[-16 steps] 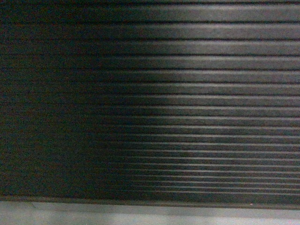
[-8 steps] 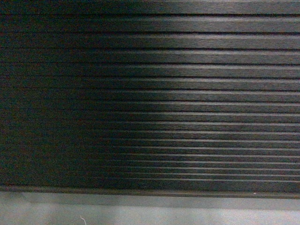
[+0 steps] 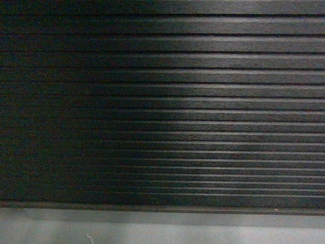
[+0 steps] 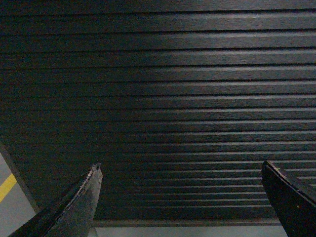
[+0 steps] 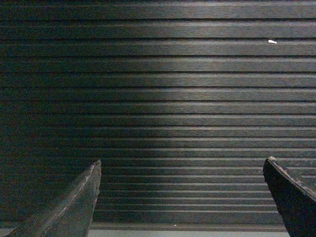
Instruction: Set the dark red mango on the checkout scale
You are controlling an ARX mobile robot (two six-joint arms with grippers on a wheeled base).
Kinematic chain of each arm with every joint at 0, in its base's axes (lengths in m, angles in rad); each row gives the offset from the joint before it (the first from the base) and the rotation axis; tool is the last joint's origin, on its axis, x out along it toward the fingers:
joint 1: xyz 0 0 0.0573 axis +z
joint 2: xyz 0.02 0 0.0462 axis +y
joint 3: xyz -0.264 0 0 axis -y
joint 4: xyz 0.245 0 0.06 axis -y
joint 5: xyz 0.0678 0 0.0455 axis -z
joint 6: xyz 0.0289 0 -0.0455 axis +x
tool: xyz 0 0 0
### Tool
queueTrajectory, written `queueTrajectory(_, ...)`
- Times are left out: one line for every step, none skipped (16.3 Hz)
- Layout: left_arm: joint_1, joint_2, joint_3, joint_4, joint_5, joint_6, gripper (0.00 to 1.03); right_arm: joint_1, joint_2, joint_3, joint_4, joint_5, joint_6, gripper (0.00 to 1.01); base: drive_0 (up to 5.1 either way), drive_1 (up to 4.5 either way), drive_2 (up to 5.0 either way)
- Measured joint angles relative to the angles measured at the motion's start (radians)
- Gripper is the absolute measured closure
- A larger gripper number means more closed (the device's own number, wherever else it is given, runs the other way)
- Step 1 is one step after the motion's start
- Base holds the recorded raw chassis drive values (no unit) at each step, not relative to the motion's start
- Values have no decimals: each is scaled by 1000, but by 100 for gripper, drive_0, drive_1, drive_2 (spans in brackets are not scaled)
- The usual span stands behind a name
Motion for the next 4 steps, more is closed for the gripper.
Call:
queueTrajectory(0,0,0,0,0,0,5,0,0,0,0,0,0,3,0,0,0)
queueTrajectory(0,0,0,0,0,0,5,0,0,0,0,0,0,3,0,0,0)
queueTrajectory(0,0,0,0,0,0,5,0,0,0,0,0,0,3,0,0,0)
queueTrajectory(0,0,0,0,0,0,5,0,0,0,0,0,0,3,0,0,0)
